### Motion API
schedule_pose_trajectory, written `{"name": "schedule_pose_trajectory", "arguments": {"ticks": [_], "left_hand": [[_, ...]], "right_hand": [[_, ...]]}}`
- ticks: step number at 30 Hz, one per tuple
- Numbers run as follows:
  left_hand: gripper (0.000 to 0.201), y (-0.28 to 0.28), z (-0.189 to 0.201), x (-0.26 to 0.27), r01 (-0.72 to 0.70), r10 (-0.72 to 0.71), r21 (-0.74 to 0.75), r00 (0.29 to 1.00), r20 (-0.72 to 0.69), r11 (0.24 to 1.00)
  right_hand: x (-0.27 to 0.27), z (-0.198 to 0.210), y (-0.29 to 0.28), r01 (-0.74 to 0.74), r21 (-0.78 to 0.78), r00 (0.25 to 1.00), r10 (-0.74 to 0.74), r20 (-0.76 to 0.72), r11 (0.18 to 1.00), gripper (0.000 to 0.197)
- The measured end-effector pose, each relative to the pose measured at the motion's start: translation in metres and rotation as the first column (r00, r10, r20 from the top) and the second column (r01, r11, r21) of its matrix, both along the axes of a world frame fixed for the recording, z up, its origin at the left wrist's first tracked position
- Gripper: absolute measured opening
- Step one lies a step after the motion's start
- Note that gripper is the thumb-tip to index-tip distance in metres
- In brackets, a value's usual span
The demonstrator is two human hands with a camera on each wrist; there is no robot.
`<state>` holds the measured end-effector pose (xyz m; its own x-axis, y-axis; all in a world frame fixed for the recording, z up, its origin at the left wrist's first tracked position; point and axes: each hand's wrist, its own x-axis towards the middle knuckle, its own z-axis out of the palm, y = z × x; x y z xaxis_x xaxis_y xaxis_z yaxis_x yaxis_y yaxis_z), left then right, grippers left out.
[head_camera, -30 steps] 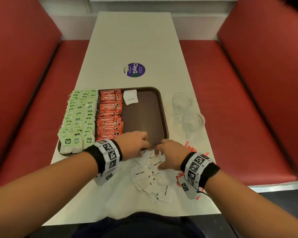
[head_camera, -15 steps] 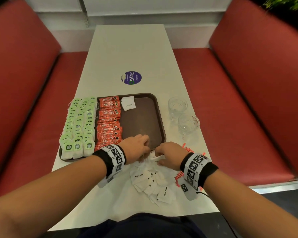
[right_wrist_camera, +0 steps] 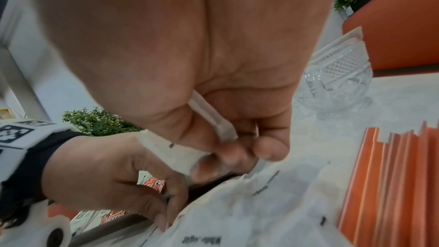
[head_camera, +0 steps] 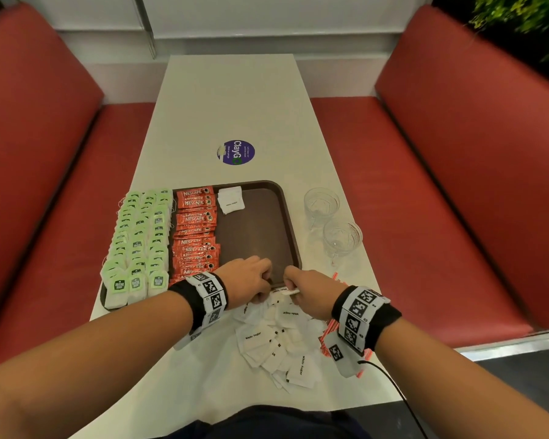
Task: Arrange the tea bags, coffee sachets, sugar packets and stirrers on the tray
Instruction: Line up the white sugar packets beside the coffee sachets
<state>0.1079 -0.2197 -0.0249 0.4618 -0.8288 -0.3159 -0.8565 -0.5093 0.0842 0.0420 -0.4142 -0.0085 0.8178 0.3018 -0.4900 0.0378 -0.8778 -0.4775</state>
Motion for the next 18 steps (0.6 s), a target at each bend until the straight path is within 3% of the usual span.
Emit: {"name": "schedule_pose_trajectory", "arguments": {"ticks": [3,6,8,12,18], "left_hand": [[0.009,0.005,0.0,0.003,-0.002,0.001,-0.031,1.0,-0.027,1.0],[0.008,0.009,0.01,0.008,-0.032,0.026,-0.068,0.995,-0.094,0.997],[0.006,0.012,0.024,0.013,-0.123,0.103,-0.104,0.979,-0.173,0.987],[0.006,0.024,0.047,0.024,-0.32,0.268,-0.258,0.939,-0.217,0.911],[0.007,0.038,0.058,0.028,-0.46,0.361,-0.502,0.888,-0.286,0.732]], "right_hand": [[0.001,0.002,0.003,0.055,0.066,0.998,-0.055,0.006,0.996,0.022],[0.004,0.005,0.002,0.072,0.124,0.991,-0.084,0.102,0.99,0.031],[0.008,0.008,0.002,0.068,0.193,0.981,-0.101,0.165,0.979,0.024],[0.021,0.013,0.004,0.085,0.283,0.978,-0.135,0.159,0.955,0.038],[0.045,0.01,0.018,0.156,0.42,0.923,-0.283,0.259,0.894,0.005]]}}
